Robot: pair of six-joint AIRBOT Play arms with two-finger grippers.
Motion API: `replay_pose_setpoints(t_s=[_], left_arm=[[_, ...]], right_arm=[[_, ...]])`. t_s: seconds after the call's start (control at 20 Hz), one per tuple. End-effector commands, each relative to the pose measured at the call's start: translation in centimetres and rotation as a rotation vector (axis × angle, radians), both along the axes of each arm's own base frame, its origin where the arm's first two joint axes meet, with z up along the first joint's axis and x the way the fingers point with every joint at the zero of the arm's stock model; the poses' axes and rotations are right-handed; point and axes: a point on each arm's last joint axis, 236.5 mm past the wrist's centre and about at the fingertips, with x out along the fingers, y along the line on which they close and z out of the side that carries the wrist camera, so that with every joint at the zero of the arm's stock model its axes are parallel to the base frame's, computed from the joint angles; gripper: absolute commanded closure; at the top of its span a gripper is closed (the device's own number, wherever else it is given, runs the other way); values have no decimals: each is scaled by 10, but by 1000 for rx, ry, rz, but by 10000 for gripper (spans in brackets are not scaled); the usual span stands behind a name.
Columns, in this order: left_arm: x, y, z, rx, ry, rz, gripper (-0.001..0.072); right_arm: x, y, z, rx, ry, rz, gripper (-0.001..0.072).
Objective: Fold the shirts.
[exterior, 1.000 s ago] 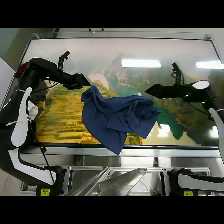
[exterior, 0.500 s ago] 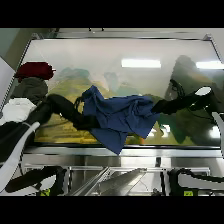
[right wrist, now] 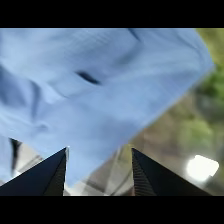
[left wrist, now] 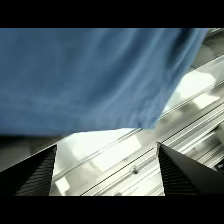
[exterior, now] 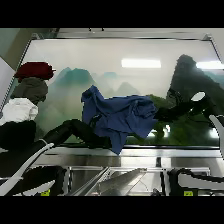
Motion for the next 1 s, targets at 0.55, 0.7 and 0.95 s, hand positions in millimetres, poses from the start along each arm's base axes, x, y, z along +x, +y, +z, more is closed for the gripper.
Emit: replay_pose_setpoints(t_s=[0.55, 0.7, 0.95], left_arm=[[71, -21, 6, -42, -107, -10, 694], [101, -10, 71, -132, -255, 59, 695], [146, 70, 336, -340, -895, 242, 695]], right_arm=[[-6, 78, -6, 236, -60, 39, 690], [-15, 85, 55, 317, -124, 134, 690], [17, 50, 312, 260, -892, 88, 691]])
